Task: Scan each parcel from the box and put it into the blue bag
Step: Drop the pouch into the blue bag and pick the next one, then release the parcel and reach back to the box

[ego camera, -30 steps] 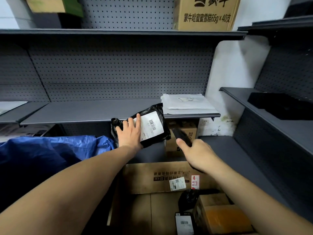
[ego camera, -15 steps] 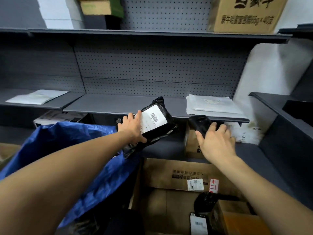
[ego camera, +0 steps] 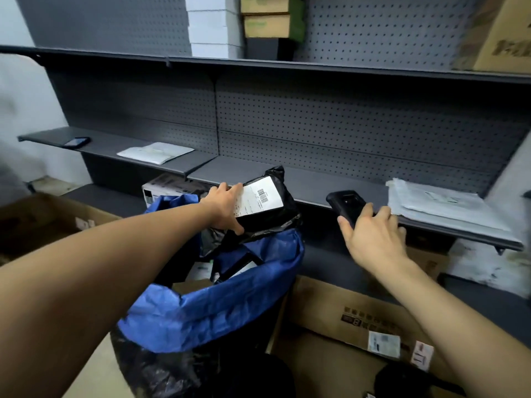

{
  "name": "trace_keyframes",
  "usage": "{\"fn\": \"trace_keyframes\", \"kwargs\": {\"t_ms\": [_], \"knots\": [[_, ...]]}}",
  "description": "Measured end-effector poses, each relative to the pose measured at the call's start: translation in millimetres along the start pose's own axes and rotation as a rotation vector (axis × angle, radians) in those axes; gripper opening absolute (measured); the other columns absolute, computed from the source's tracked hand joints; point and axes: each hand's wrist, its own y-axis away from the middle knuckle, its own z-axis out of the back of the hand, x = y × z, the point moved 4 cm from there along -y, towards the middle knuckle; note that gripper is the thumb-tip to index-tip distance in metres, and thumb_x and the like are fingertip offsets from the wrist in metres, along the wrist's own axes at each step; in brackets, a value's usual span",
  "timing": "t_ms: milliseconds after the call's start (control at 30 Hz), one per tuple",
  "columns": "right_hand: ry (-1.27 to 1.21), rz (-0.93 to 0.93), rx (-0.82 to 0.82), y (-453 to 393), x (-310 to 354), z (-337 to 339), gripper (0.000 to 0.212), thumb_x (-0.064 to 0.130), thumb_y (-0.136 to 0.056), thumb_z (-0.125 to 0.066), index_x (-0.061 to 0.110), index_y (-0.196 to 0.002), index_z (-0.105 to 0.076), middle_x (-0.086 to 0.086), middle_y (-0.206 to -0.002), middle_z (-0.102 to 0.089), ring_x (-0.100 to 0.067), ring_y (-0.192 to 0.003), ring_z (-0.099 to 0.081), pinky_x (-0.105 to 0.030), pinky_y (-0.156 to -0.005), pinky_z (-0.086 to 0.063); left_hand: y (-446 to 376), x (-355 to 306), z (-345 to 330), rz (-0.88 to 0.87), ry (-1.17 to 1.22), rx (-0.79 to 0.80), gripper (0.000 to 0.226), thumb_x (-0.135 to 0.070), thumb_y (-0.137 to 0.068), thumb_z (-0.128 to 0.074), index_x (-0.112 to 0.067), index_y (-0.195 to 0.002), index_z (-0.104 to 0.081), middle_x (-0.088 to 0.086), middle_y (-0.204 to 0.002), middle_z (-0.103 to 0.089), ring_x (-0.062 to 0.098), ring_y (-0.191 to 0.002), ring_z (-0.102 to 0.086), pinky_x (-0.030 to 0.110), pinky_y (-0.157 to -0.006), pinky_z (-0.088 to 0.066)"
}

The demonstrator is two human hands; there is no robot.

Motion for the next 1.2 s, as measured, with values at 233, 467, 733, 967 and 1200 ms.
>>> {"fn": "trace_keyframes", "kwargs": {"t_ms": [233, 467, 733, 967, 1200], "knots": [[-0.005, 0.112, -0.022, -10, 67, -8, 0.079, 0.061, -0.099, -0.032, -0.001, -0.146, -0.034, -0.024, -0.131, -0.046, -0.040, -0.120, -0.047, -0.050, -0.095, -0.043, 13, 71, -11, 0.056, -0.094, 0.128, 0.119, -0.047, -0.057, -0.089, -0.019, -0.152, -0.023, 0.013, -0.140, -0.035, 0.033, -0.133, -0.036, 0.043, -0.110, -0.038], [-0.010, 0.214, -0.027, -18, 129, -18, 0.078, 0.061, -0.099, -0.032, -0.001, -0.145, -0.035, -0.023, -0.130, -0.046, -0.039, -0.120, -0.047, -0.050, -0.095, -0.043, 18, 120, -46, 0.131, -0.130, 0.206, 0.121, -0.050, -0.057, -0.088, -0.020, -0.153, -0.021, 0.010, -0.141, -0.034, 0.034, -0.133, -0.035, 0.046, -0.110, -0.037], [-0.003, 0.264, 0.030, -16, 168, -55, 0.077, 0.062, -0.098, -0.034, 0.000, -0.144, -0.037, -0.022, -0.130, -0.048, -0.038, -0.118, -0.049, -0.049, -0.093, -0.044, 9, 137, -96, 0.103, -0.117, 0.269, 0.121, -0.048, -0.059, -0.088, -0.019, -0.154, -0.018, 0.008, -0.138, -0.032, 0.032, -0.128, -0.034, 0.048, -0.105, -0.042], [0.001, 0.272, 0.063, -22, 173, -79, 0.079, 0.063, -0.098, -0.031, 0.000, -0.147, -0.034, -0.022, -0.129, -0.048, -0.038, -0.117, -0.049, -0.049, -0.092, -0.044, -9, 139, -127, 0.184, -0.149, 0.317, 0.114, -0.050, -0.064, -0.085, -0.012, -0.152, -0.022, 0.013, -0.144, -0.031, 0.035, -0.132, -0.034, 0.043, -0.106, -0.041], [0.007, 0.272, 0.081, -31, 174, -95, 0.080, 0.063, -0.098, -0.030, 0.001, -0.149, -0.032, -0.022, -0.130, -0.047, -0.038, -0.118, -0.049, -0.048, -0.092, -0.043, -26, 141, -159, 0.402, -0.013, 0.284, 0.119, -0.057, -0.055, -0.088, -0.010, -0.146, -0.027, 0.009, -0.137, -0.031, 0.033, -0.129, -0.034, 0.049, -0.104, -0.044]]}}
